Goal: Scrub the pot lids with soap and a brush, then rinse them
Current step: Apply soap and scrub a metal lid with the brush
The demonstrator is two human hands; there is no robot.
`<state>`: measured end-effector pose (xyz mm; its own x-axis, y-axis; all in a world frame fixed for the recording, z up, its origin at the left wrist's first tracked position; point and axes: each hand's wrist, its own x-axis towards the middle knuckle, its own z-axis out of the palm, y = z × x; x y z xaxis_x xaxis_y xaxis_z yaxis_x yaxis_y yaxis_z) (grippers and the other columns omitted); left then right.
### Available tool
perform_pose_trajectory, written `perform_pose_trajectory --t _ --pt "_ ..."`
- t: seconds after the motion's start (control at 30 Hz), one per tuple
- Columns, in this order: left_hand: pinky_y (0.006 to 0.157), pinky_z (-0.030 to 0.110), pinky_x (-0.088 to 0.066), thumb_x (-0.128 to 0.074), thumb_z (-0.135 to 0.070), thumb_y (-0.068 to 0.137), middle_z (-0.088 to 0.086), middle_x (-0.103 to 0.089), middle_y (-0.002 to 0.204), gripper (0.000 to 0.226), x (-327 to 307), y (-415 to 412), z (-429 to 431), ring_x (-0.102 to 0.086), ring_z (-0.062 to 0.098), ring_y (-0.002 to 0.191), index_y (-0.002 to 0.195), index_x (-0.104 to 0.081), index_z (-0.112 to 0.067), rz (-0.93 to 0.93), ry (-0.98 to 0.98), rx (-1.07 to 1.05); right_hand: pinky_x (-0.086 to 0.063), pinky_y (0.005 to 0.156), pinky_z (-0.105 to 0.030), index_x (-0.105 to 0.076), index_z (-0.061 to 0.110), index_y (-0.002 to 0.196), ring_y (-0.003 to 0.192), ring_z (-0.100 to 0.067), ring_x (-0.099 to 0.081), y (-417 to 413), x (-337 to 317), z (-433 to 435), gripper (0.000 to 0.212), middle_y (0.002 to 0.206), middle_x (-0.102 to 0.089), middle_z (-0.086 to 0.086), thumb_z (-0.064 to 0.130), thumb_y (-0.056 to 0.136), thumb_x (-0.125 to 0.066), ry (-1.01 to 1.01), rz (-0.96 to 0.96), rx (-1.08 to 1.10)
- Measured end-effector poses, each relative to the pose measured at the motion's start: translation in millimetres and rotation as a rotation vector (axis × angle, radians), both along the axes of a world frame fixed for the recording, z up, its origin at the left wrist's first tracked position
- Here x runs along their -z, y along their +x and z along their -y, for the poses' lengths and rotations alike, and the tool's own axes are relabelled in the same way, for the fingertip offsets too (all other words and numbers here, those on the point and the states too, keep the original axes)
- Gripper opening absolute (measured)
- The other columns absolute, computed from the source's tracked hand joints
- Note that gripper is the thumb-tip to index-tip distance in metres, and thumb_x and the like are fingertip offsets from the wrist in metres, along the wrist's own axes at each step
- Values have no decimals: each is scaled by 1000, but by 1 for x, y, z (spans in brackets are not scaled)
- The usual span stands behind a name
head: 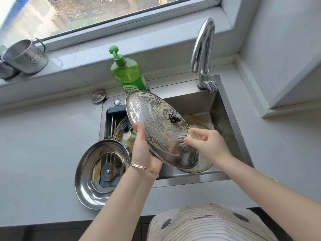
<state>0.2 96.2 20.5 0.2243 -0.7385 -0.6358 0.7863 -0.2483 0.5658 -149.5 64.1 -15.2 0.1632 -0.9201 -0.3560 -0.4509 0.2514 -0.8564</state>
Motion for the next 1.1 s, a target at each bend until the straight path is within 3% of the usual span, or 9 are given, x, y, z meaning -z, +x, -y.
perform_pose_trajectory --t 0.07,0.13,0.37,0.53,0.67,0.8,0.87,0.97,1.1 --pt "101 53 -40 -31 -55 94 20 -60 121 52 3 -4 -1 -57 36 113 106 -58 -12 -6 7 4 -30 58 -28 -68 32 83 50 -10 -33 8 -8 -8 13 49 -34 8 40 75 -71 -60 41 -87" --pt "99 52 -42 -28 -56 95 23 -59 121 60 5 -1 -1 -57 37 112 120 -55 -8 -52 19 2 -34 57 -27 -65 39 79 51 -10 -37 15 -15 -18 10 54 -40 7 43 72 -72 -139 31 -181" --pt "95 55 -43 -27 -58 94 20 -57 125 61 5 3 -2 -55 37 113 128 -48 -12 -53 9 16 -29 59 -29 -66 36 83 48 -9 -30 -1 -4 -17 10 45 -29 8 39 75 -71 -45 9 -89" --pt "101 57 -39 -29 -61 92 23 -56 126 69 4 5 6 -54 41 115 135 -44 -8 -80 27 -12 -38 65 -24 -66 42 108 60 -7 -43 16 -23 -27 40 67 -45 9 39 70 -76 -203 29 -131" --pt "101 60 -37 -30 -62 91 22 -57 127 69 7 6 3 -53 41 116 133 -46 -10 -85 26 -32 -35 61 -28 -68 34 80 48 -10 -33 -2 -10 -13 9 46 -33 8 39 73 -72 -107 -5 -120" --pt "85 46 -54 -34 -60 91 17 -69 105 61 1 -10 2 -68 31 94 118 -58 -10 16 119 -22 -43 73 -29 -65 41 111 75 -11 -50 27 -31 -19 41 78 -55 4 43 71 -74 -253 -24 -215" --pt "71 37 -58 -36 -57 93 13 -72 95 53 -1 -22 -3 -70 24 85 109 -63 -14 37 143 -21 -39 70 -27 -62 38 119 75 -7 -46 43 -43 -6 47 75 -49 10 45 73 -72 -320 -51 -231" --pt "78 37 -55 -35 -52 95 9 -71 98 44 -5 -27 -5 -67 21 89 101 -65 -19 79 120 -9 -31 67 -22 -60 32 123 63 3 -36 52 -51 18 48 63 -32 21 42 77 -69 -315 10 -226" --pt "86 48 -49 -33 -53 96 20 -68 96 51 -10 0 2 -63 33 93 110 -59 -11 10 116 -26 -31 60 -20 -58 40 123 68 -4 -40 35 -42 -9 47 73 -37 16 48 78 -67 -387 -130 -426"
